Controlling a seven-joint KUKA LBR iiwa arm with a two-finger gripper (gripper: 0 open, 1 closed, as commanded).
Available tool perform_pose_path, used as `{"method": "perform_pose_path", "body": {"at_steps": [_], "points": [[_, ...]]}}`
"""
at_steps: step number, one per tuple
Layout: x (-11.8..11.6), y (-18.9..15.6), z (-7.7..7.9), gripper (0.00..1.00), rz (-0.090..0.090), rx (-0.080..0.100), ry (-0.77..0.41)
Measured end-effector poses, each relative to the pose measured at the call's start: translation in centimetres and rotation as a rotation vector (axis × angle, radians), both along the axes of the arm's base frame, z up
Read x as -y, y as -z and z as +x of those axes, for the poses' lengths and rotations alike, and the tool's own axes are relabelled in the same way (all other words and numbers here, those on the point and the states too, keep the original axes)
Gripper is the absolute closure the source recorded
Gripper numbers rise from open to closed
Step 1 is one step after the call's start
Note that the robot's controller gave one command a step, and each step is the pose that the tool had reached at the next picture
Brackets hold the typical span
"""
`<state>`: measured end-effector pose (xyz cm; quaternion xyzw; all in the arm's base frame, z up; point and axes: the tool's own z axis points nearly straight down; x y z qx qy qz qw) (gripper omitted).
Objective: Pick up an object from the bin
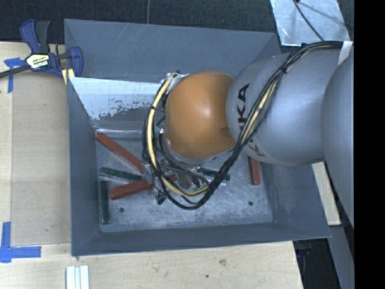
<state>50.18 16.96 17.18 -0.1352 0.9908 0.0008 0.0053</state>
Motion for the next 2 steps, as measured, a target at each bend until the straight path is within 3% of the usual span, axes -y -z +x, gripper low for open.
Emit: {"method": "perform_pose_path", "body": {"at_steps": [1,2], "points": [[-2.8,2.6,0.2,1.00,-0.003,-0.006,-0.388],[-5.4,-7.4,2.4,1.00,-0.006,0.002,-0.860]]}}
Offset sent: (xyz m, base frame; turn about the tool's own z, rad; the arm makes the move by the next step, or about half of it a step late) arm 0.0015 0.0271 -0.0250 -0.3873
